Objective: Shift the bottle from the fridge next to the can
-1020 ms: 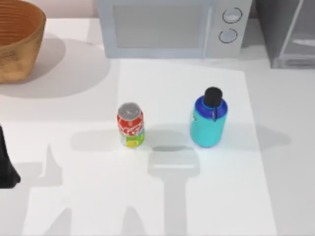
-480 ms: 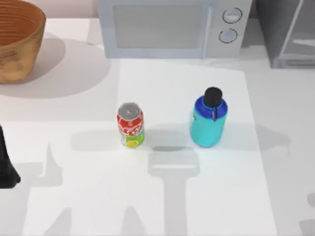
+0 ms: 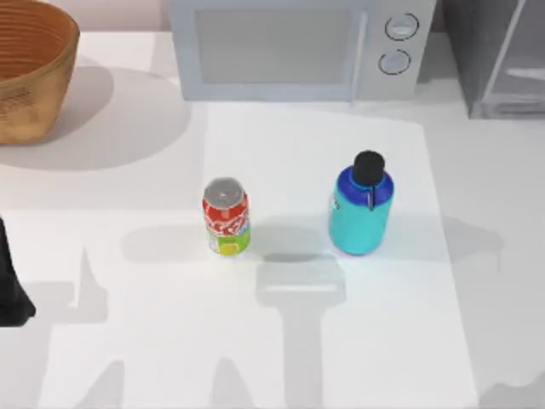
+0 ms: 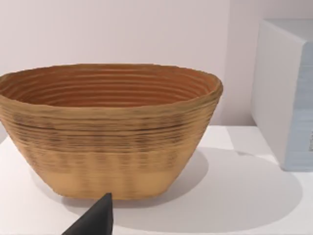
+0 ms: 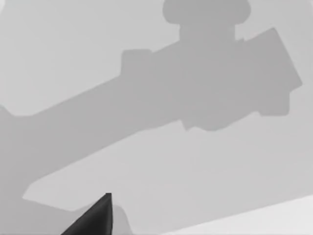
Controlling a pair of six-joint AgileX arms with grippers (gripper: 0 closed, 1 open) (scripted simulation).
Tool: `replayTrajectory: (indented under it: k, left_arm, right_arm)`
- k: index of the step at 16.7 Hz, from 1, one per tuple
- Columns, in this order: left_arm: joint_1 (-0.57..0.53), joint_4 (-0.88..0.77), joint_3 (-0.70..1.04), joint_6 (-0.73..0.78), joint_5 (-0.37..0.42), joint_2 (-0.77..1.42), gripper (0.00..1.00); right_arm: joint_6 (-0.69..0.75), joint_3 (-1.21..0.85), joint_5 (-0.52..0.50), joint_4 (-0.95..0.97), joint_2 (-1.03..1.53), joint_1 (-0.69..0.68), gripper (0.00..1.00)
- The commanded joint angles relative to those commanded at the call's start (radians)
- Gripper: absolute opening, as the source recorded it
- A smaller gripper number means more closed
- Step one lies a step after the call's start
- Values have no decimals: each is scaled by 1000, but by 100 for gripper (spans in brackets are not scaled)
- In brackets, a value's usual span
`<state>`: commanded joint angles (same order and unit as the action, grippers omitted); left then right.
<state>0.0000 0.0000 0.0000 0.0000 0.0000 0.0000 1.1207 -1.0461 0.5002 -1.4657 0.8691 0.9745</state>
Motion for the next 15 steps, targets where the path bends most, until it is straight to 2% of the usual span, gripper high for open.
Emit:
replayTrajectory:
  k: [5, 9, 12, 15]
  left_arm:
    - [0, 0, 0, 0, 0, 0, 100]
    - [0, 0, 0, 0, 0, 0, 100]
    - [0, 0, 0, 0, 0, 0, 100]
    - [0, 0, 0, 0, 0, 0, 100]
  right_arm:
    - [447, -140, 210, -13, 457, 401, 100]
    - [733, -229, 347, -21, 749, 657, 100]
    - [875, -273, 416, -24, 893, 784, 100]
    - [934, -291, 446, -26, 953, 836, 100]
